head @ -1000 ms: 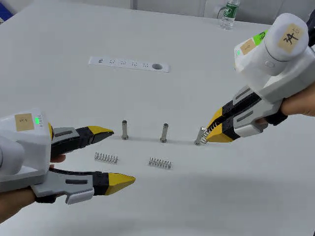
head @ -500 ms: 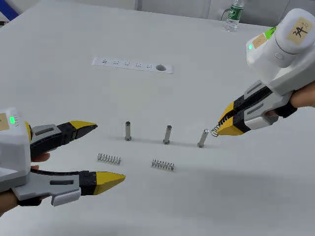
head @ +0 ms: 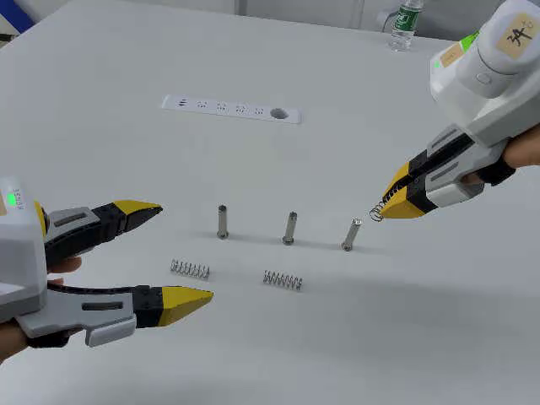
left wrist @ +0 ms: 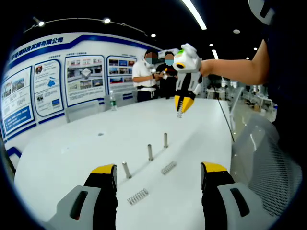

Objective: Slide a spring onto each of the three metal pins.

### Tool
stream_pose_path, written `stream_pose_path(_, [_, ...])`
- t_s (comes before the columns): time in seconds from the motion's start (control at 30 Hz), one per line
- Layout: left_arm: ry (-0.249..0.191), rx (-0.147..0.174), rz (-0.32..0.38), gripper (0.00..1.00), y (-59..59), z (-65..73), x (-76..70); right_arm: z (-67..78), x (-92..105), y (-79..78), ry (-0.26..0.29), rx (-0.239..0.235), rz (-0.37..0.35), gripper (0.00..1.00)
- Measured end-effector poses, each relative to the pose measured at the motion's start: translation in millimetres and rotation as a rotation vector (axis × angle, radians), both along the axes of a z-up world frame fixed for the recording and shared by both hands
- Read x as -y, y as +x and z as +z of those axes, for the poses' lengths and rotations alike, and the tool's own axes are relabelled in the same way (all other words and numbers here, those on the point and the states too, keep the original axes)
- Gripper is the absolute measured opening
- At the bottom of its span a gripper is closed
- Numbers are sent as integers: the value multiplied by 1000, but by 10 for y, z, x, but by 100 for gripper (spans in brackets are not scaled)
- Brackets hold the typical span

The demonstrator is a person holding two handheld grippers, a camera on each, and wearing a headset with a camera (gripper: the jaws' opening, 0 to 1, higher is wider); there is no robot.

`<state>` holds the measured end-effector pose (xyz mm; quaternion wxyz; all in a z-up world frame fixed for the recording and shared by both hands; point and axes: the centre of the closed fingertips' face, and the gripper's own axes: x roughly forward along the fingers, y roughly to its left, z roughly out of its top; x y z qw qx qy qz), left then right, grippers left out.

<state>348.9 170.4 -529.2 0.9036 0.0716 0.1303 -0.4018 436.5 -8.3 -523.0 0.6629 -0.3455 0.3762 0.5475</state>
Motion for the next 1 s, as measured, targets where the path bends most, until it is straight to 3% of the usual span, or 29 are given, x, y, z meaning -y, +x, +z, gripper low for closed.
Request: stream_pose_path(1.0, [-1,3,28,71,31,13,-82,16,4,158,-41,5,-8,12])
